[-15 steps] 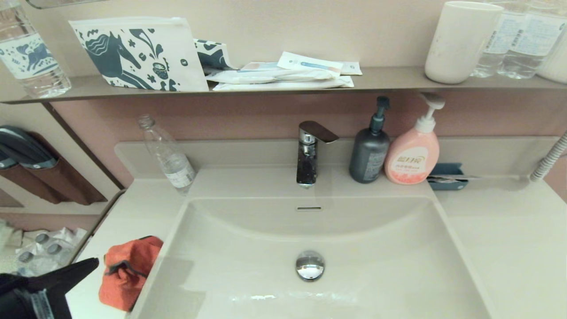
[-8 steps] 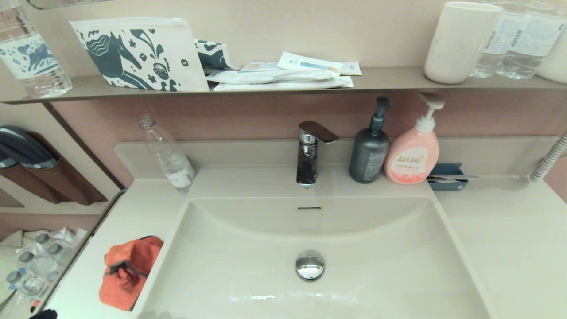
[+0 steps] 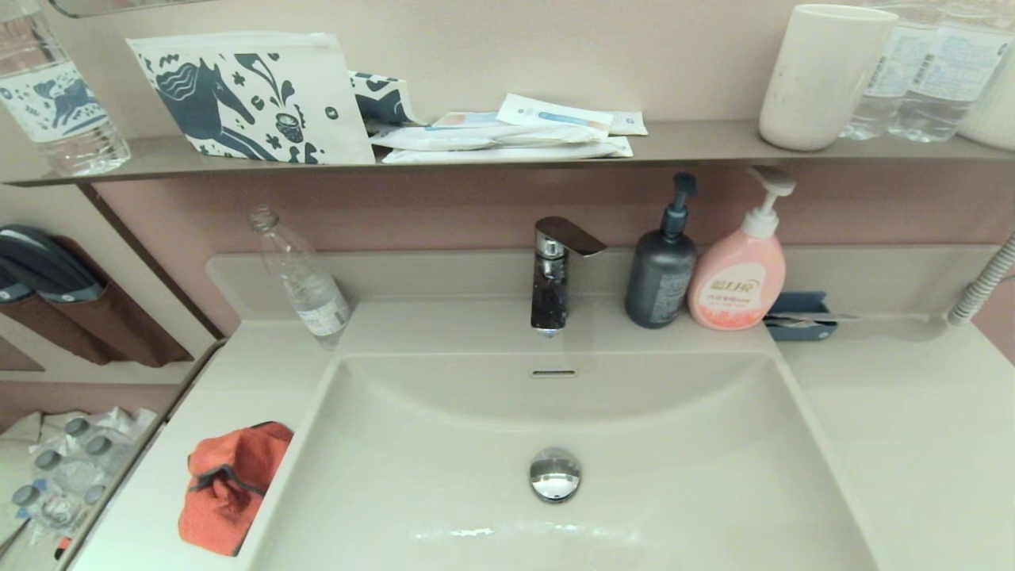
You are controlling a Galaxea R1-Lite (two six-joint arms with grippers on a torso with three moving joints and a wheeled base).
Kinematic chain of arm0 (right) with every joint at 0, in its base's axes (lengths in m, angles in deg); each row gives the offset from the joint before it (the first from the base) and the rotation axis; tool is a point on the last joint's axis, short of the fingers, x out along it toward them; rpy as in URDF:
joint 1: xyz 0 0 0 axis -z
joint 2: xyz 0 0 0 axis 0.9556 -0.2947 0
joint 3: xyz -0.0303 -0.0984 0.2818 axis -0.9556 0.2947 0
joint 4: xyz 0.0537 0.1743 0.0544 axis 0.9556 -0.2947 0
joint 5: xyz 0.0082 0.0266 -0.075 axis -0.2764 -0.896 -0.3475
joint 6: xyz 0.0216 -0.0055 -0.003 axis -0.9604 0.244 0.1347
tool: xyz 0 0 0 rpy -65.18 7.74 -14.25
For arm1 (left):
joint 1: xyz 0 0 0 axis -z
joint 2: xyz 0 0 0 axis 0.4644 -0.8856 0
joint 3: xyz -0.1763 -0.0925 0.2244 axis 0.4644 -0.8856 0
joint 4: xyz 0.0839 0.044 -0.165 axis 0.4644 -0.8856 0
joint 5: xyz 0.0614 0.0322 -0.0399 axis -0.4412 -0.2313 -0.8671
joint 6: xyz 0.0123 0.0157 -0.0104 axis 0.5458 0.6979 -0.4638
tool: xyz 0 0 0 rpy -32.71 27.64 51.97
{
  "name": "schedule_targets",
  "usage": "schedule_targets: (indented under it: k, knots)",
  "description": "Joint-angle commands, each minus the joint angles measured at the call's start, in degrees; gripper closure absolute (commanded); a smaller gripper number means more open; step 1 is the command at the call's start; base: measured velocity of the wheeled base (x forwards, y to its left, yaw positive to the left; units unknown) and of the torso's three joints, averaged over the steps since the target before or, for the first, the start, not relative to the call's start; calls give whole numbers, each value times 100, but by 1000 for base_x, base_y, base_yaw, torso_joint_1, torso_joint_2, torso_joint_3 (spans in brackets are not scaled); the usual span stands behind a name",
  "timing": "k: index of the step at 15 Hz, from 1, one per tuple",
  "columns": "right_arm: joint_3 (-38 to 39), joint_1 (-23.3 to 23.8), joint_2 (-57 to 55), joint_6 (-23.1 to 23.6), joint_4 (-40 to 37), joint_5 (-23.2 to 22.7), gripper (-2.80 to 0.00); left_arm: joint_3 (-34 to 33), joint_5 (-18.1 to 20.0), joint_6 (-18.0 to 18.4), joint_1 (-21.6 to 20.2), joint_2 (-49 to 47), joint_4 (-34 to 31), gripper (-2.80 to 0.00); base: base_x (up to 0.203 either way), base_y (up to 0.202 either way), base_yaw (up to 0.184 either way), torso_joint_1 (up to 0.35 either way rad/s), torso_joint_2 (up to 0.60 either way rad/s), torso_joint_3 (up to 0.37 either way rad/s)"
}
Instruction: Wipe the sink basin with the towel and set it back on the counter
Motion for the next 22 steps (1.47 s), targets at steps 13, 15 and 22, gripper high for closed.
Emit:
schedule_targets:
  k: [13, 15, 22]
  knots:
    - [-2, -1, -7, 2, -2, 0, 0, -1206, 253, 197, 13, 299, 1586, 0, 0, 0, 0, 0, 0, 0]
    - [-2, -1, -7, 3, -2, 0, 0, -1206, 282, 155, 12, 299, 1594, 0, 0, 0, 0, 0, 0, 0]
    - [-2, -1, -7, 3, -2, 0, 0, -1206, 265, 29, 11, 299, 1608, 0, 0, 0, 0, 0, 0, 0]
